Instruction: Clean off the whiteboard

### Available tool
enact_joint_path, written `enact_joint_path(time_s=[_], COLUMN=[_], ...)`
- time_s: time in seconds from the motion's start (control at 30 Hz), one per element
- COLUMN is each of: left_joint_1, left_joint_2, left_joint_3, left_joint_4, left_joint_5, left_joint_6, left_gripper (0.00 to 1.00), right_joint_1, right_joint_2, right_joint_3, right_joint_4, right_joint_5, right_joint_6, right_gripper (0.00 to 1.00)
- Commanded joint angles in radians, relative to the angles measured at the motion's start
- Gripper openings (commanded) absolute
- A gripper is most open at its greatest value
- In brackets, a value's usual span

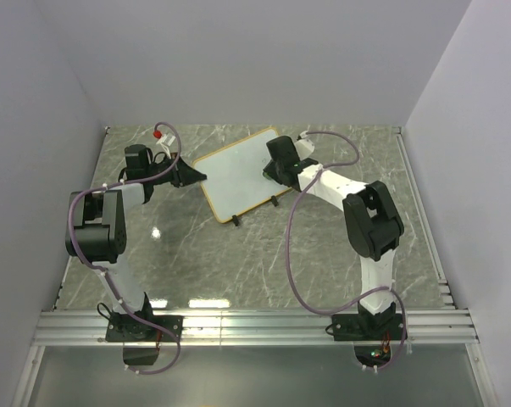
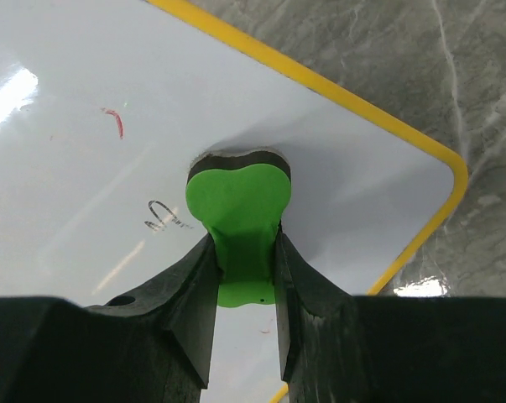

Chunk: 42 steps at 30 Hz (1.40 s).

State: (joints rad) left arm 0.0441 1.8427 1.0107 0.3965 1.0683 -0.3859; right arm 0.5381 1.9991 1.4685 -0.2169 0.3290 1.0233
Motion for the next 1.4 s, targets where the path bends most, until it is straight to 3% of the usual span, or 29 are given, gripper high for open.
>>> enact_joint_path(time_s=[0.0, 0.2, 0.3, 0.4, 0.57, 0.87, 1.2, 1.37], left_joint_1=[-0.030, -0.030, -0.030, -0.030, -0.030, -0.030, -0.029, -0.030], left_joint_2=[0.015, 0.015, 0.015, 0.016, 0.016, 0.023, 0.050, 0.047], left_joint_3=[0.002, 0.003, 0.006, 0.009, 0.014, 0.022, 0.052, 0.049], left_joint_4=[-0.053, -0.061, -0.067, -0.073, -0.082, -0.088, -0.120, -0.113], left_joint_5=[-0.018, -0.018, -0.018, -0.018, -0.019, -0.019, -0.014, -0.019], left_joint_6=[0.136, 0.143, 0.148, 0.153, 0.160, 0.160, 0.165, 0.162], left_gripper=[0.00, 0.00, 0.00, 0.00, 0.00, 0.00, 0.00, 0.00], right_joint_1=[-0.020, -0.032, -0.040, -0.041, -0.043, -0.020, 0.141, 0.158], right_joint_2=[0.035, 0.056, 0.111, 0.194, 0.268, 0.233, 0.011, 0.036], right_joint_3=[-0.025, 0.055, 0.174, 0.397, 0.539, 0.405, -0.049, -0.050], right_joint_4=[-0.051, -0.061, -0.096, -0.160, -0.203, -0.167, -0.055, -0.090], right_joint_5=[0.033, 0.021, 0.019, 0.019, -0.002, -0.038, -0.001, -0.051], right_joint_6=[0.006, 0.008, -0.008, -0.025, -0.009, 0.029, 0.142, 0.181], right_gripper=[0.00, 0.00, 0.00, 0.00, 0.00, 0.00, 0.00, 0.00])
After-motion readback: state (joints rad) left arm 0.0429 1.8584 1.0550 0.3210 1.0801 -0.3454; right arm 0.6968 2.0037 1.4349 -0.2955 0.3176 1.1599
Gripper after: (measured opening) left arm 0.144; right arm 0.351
